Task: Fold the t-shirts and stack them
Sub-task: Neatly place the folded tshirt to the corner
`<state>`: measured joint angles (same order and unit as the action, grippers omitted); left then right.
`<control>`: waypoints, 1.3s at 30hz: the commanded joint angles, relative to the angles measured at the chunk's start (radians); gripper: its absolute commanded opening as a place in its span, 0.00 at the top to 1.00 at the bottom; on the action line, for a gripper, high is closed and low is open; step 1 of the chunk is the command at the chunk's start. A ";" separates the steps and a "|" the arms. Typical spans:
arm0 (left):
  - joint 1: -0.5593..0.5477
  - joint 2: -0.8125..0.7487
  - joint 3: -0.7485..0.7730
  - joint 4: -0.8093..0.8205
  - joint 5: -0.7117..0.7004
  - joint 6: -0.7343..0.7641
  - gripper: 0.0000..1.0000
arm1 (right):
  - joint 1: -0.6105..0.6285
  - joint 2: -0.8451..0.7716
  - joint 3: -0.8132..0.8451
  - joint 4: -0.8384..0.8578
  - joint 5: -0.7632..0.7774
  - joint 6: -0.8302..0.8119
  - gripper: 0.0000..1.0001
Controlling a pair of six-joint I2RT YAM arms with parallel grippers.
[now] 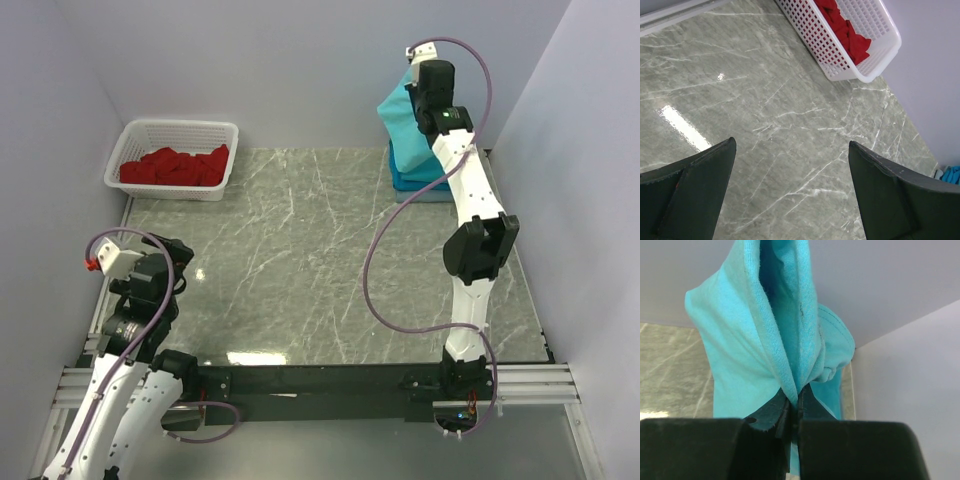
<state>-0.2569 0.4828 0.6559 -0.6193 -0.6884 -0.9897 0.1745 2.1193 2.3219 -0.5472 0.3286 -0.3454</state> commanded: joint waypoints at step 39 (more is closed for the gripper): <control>-0.002 0.114 0.085 0.036 0.004 0.014 0.00 | -0.245 0.251 0.004 0.204 -0.141 0.229 0.21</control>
<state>-0.2569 0.5880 0.7029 -0.6079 -0.6930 -0.9855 -0.0727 2.3848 2.3165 -0.3923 0.1955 -0.1310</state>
